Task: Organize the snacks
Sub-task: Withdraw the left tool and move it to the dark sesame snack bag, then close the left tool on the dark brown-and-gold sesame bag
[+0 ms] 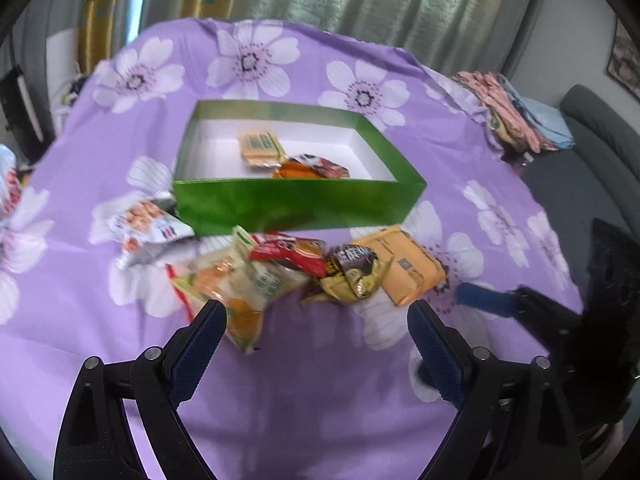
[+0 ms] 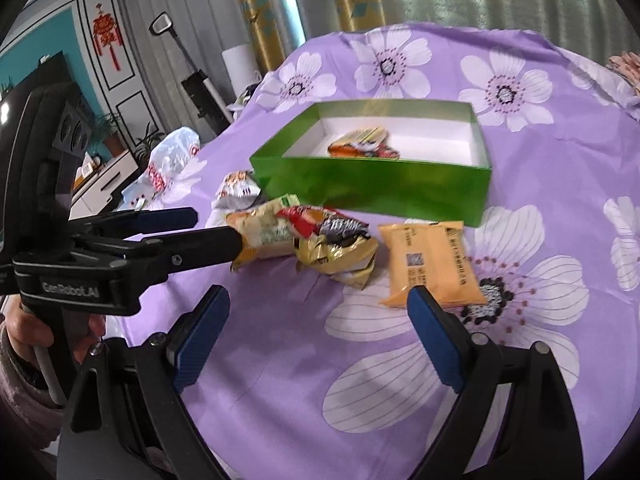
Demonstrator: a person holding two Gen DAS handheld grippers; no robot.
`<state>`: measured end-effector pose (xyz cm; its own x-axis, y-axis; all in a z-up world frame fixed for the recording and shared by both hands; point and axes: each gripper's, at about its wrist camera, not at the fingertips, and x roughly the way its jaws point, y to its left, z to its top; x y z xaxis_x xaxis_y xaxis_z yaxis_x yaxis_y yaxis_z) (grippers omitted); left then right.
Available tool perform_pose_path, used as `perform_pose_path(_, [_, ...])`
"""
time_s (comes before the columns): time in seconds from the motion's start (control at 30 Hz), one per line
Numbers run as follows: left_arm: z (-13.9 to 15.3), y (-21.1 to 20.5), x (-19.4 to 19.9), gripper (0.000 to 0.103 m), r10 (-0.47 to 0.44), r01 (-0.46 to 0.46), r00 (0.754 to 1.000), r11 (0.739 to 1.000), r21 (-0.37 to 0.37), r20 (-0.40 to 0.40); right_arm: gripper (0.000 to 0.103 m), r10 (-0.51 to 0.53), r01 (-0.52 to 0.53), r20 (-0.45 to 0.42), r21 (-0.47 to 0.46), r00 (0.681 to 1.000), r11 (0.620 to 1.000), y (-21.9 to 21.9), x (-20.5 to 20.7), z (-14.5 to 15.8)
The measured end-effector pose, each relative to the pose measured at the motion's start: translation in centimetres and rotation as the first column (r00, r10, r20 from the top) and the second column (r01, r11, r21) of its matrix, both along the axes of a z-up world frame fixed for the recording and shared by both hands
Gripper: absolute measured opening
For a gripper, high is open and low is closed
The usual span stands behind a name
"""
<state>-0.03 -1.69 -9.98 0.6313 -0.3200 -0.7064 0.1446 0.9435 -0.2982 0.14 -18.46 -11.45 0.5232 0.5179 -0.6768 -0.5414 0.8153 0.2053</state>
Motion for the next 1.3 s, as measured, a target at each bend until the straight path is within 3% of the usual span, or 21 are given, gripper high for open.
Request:
perform_pose_path(0.17, [-1.2,-0.3,0.9,0.092,-0.054,0.053,0.998,0.995,-0.082,-0.011,0.088,0.035,-0.035,-0.004,-0.020,0.999,0.999,0.9,0.7,-1.6])
perform_pose_path(0.4, [-2.4,-1.2,3.0,0.092,-0.096,0.091,0.995,0.988,-0.124,-0.031,0.075,0.039,-0.040,-0.027,-0.031,0.999,0.999,1.5,3.1,-3.5])
perform_pose_path(0.6, [-3.6,-1.7,4.5,0.091,-0.119,0.109,0.991,0.982,-0.153,-0.060,0.073,0.043,-0.043,-0.014,-0.037,0.999,0.998,2.1,5.0,-3.8])
perform_pose_path(0.73, [-4.5,-1.9,5.4,0.079,-0.124,0.109,0.988,0.981,-0.161,-0.091,0.073,0.066,-0.067,-0.012,-0.061,0.998,0.996,3.0,6.0,-4.2])
perform_pose_path(0.83, [-4.7,-2.0,5.5,0.074,-0.129,0.112,0.987,0.980,-0.165,-0.098,0.065,0.087,-0.088,-0.027,-0.059,0.996,0.994,3.4,6.6,-4.5])
perform_pose_path(0.93, [-5.0,-1.8,5.5,0.058,-0.128,0.106,0.986,0.978,-0.181,-0.111,0.055,0.098,-0.100,-0.046,-0.052,0.994,0.994,3.7,6.9,-4.7])
perform_pose_path(1.3, [-3.7,-1.9,3.4,0.051,-0.145,0.120,0.984,0.968,-0.219,-0.103,0.047,0.083,-0.084,-0.061,-0.021,0.995,0.996,3.2,5.3,-3.9])
